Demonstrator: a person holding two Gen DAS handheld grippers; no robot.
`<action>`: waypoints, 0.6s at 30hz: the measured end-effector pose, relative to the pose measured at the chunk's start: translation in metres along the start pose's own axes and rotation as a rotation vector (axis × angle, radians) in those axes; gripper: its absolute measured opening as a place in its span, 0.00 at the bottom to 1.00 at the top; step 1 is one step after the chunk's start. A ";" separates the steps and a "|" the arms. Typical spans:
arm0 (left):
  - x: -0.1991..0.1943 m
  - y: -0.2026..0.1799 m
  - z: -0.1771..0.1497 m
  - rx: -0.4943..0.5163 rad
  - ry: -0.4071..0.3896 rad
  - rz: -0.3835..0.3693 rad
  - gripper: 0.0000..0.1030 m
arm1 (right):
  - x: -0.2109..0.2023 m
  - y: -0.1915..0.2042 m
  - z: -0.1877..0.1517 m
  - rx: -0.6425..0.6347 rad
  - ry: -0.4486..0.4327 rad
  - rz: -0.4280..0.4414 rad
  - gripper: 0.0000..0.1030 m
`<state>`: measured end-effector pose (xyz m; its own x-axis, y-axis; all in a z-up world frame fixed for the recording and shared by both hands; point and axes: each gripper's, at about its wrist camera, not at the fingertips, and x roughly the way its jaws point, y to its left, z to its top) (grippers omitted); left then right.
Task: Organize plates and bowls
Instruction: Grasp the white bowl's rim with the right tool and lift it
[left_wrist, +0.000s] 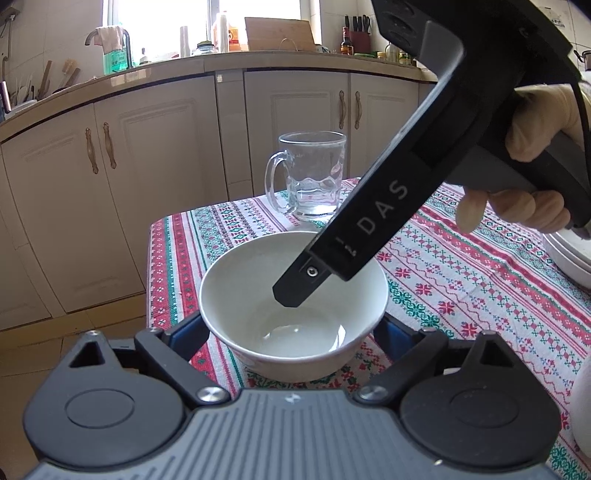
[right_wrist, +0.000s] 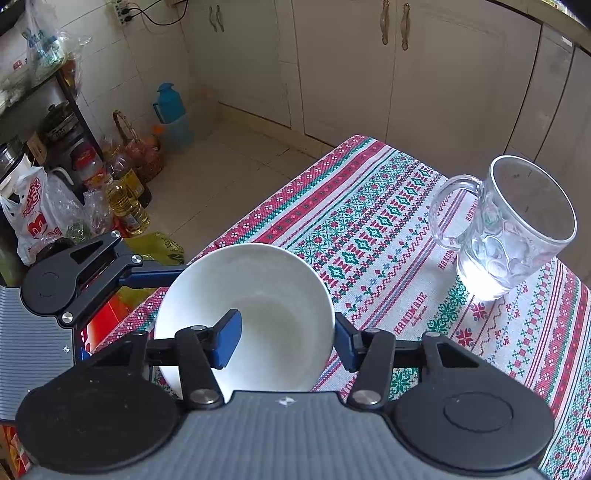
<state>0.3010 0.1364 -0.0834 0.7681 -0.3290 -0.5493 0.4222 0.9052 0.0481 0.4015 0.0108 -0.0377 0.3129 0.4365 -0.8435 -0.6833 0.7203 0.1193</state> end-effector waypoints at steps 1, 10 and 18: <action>-0.001 0.000 0.000 -0.001 0.001 0.000 0.92 | -0.001 0.001 0.000 -0.002 -0.001 0.000 0.57; -0.021 -0.012 0.009 0.026 -0.008 0.001 0.92 | -0.023 0.007 -0.006 -0.011 -0.018 0.006 0.57; -0.056 -0.033 0.017 0.051 -0.029 -0.004 0.92 | -0.058 0.023 -0.022 -0.021 -0.042 -0.004 0.57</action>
<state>0.2521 0.1200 -0.0406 0.7801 -0.3406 -0.5249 0.4485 0.8893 0.0894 0.3530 -0.0101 0.0025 0.3422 0.4562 -0.8214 -0.6956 0.7108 0.1050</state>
